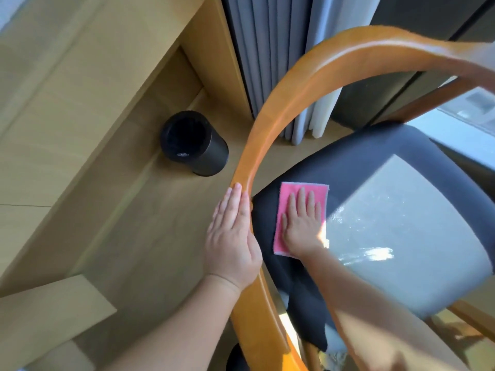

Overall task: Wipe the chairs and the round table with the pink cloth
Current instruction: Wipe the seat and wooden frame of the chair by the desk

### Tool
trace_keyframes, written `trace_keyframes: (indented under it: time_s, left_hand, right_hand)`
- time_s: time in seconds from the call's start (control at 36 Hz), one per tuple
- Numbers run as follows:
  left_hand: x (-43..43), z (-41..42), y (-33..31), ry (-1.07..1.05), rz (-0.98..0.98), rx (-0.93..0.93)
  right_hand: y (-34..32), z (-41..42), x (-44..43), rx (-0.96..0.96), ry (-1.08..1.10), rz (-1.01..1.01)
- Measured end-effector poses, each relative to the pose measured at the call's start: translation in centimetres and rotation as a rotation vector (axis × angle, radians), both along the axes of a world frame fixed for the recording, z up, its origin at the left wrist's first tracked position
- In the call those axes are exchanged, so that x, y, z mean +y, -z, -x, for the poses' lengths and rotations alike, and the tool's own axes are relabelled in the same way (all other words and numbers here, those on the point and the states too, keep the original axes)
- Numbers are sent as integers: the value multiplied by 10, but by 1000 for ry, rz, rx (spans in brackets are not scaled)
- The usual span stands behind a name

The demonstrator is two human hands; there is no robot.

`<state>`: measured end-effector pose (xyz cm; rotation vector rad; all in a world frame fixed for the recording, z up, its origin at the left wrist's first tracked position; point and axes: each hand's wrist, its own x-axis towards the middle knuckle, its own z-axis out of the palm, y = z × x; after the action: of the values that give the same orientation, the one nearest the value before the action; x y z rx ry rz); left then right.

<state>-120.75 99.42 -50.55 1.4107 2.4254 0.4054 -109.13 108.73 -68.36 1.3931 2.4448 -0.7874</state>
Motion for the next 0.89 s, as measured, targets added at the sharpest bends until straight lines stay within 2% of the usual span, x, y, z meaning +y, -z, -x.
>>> trace_keyframes:
  time_s: [0.14,0.33,0.58,0.78,0.89]
  left_hand:
    - [1,-1,-1,3,-38,-3]
    - [1,-2,1,-5,-41,20]
    - [2,-3,-4,54,-15,16]
    - [0,-2,-2,139,-14,16]
    - [0,-3,-4,88,-24,2]
  right_hand:
    - [5,40,17,13,-292,-93]
    - [1,59,11,-6,-332,-154]
    - [6,1,-45,25,-513,-150]
    - [-2,-61,-88,26,-535,-163]
    - [-2,-67,-86,5,-532,-134]
